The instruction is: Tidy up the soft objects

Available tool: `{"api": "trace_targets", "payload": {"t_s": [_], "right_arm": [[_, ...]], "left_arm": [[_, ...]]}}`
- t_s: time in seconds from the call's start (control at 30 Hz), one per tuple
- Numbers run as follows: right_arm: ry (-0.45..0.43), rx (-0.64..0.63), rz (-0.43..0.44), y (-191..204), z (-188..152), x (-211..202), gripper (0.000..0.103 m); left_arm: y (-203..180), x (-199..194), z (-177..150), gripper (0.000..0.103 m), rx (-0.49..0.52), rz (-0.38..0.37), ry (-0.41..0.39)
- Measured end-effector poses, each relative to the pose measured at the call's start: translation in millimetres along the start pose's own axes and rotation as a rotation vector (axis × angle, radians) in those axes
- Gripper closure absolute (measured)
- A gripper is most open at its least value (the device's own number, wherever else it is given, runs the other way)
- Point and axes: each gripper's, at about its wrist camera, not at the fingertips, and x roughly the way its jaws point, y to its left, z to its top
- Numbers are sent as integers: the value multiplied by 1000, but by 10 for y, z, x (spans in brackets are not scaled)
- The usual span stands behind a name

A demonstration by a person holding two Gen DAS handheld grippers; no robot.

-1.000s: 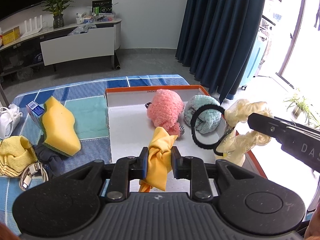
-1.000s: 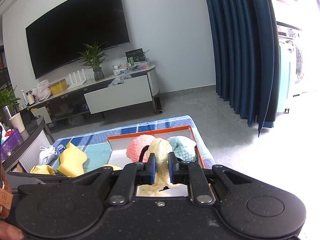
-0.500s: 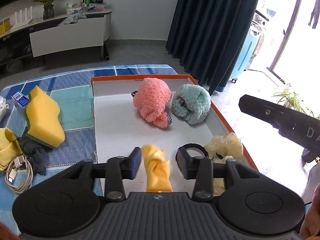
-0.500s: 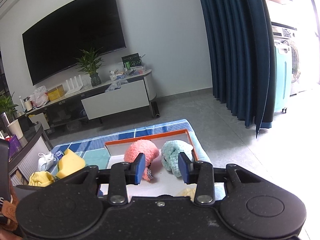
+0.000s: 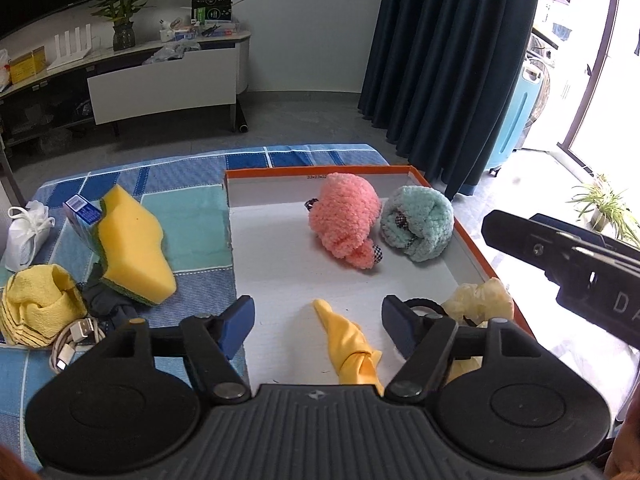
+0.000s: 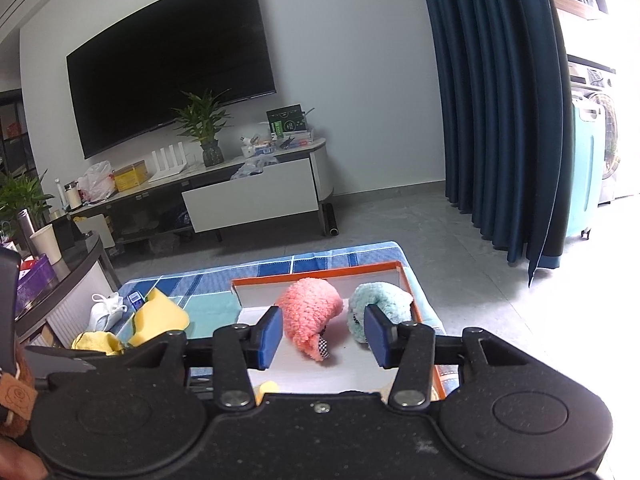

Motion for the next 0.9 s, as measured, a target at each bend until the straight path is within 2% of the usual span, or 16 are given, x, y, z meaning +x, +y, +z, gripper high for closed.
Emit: {"api": "trace_targets", "payload": {"t_s": [0.07, 0.2, 0.9], "right_arm": [[5, -6, 2, 34, -6, 15, 35], [14, -23, 10, 100, -16, 49, 32], [54, -101, 85, 534, -48, 261, 26]], "left_arm": [[42, -11, -1, 29, -1, 11, 1], [148, -35, 9, 27, -11, 40, 3], [640, -182, -48, 25, -61, 116, -4]]}}
